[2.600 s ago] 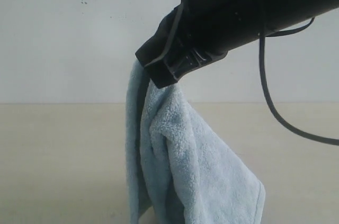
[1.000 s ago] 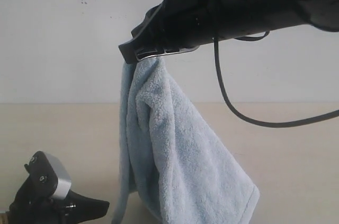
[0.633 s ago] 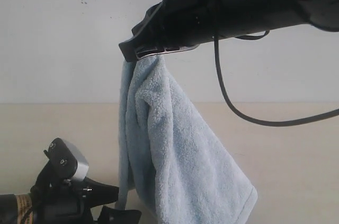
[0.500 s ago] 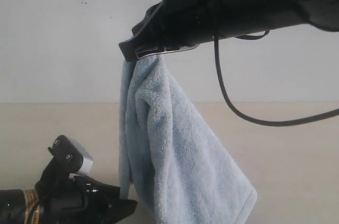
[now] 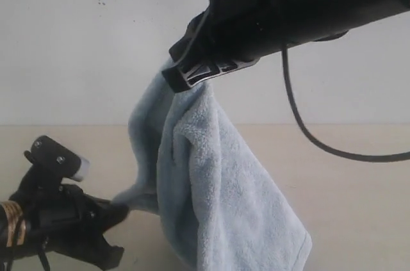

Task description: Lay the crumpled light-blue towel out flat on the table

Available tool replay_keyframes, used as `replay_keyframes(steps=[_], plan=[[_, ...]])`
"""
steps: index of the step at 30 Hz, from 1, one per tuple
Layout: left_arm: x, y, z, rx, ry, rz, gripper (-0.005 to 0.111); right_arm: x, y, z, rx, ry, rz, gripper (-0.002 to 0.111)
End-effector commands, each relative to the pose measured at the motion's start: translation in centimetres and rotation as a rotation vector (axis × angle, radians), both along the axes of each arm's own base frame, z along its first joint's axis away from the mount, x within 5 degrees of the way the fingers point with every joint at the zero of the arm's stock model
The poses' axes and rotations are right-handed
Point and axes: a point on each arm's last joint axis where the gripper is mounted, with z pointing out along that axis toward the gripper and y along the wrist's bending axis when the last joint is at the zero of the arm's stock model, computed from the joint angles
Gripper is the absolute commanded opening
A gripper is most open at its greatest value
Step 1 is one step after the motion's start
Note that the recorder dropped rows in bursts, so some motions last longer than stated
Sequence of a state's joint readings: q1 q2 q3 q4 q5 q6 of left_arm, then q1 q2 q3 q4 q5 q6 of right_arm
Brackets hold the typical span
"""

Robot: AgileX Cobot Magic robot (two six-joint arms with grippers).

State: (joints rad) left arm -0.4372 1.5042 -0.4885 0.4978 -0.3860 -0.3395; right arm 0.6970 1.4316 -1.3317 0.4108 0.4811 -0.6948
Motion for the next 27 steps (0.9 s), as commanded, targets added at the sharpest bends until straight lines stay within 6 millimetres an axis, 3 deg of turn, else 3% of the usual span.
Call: replay_keyframes(steps=[1,6,10,15,18,22,27], plan=[[-0.9,1.5,4.2,0.035,-0.124,0.076,0.004,-0.7,-2.8,1.3,-0.061,0.023,-0.075,0.003],[-2.9,2.9,8.4,0.041,-0.222,0.112,0.004,-1.0,-6.0,1.6,-0.129,0.103,-0.135,0.003],[-4.9,4.3,11.4,0.033,-0.298,0.133,0.004,-1.5,-7.5,2.1,-0.151,0.117,-0.159,0.003],[-7.3,6.7,13.9,0.083,-0.319,0.204,0.004,-2.0,-8.4,2.4,-0.187,0.114,-0.179,0.003],[-9.1,8.4,15.4,0.145,-0.338,0.255,0.004,-2.2,-8.7,2.3,-0.206,0.133,-0.206,0.015],[-11.6,10.1,17.4,0.196,-0.393,0.319,0.004,-2.3,-9.0,2.2,-0.230,0.153,-0.214,0.042],[-13.8,11.5,19.1,0.211,-0.410,0.380,0.004,-2.4,-8.9,2.2,-0.198,0.186,-0.230,0.044]])
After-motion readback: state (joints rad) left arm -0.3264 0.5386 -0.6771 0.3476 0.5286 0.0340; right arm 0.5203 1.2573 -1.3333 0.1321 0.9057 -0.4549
